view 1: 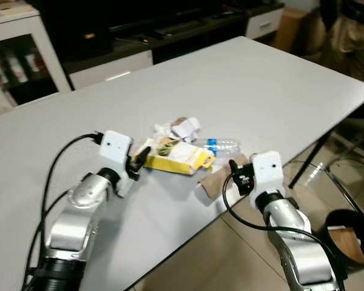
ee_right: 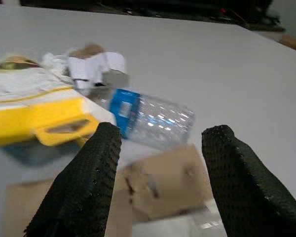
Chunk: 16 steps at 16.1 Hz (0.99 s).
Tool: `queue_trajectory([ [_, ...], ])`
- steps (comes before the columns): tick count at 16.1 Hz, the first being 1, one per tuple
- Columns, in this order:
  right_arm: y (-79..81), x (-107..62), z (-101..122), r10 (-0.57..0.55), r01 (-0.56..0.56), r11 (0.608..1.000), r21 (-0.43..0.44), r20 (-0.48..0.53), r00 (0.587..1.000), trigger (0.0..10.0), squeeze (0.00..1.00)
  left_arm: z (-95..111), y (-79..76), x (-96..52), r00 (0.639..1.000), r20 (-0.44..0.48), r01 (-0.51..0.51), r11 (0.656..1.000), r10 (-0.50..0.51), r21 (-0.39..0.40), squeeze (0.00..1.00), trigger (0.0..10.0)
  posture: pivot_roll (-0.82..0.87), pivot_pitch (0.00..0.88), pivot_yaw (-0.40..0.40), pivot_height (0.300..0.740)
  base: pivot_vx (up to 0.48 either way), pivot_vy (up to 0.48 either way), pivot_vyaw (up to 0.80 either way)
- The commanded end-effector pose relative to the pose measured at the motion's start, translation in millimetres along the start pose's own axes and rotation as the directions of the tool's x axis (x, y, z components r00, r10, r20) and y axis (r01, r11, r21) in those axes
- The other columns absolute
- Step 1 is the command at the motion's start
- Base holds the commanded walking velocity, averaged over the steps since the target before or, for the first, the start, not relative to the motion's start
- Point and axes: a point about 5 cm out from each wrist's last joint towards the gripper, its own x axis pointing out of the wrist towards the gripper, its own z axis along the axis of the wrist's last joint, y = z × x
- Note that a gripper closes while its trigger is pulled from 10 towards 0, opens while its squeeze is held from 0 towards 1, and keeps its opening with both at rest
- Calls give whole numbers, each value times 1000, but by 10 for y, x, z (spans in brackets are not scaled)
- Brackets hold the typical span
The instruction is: Picking trash to rubbish bin
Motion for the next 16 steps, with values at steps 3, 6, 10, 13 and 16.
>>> queue_trajectory([
  [3,45,11,-18,39,-39,999,-11,-20,999,10000,0,-40,165,-35,997,-52,-54,998,53,-17,180,10000,-67,0,6,740,0,0,0],
  [6,-10,18,-22,45,-45,999,-16,-26,999,10000,0,114,141,-6,997,53,61,995,-57,-79,1000,10000,-68,0,1,740,0,0,0],
  [10,-106,-15,-4,38,-39,998,-42,-15,999,10000,0,184,-213,9,894,52,424,878,-445,223,1000,10000,-62,0,8,740,0,0,0],
  [13,-283,-84,27,-21,21,1000,-20,7,1000,10000,0,13,-408,-6,798,-59,582,741,-599,335,1000,10000,-78,0,35,740,0,0,0],
  [16,-457,-170,21,-104,104,995,12,12,994,10000,0,-46,-546,86,766,-56,606,691,-640,396,1000,10000,-93,0,50,740,0,0,0],
])
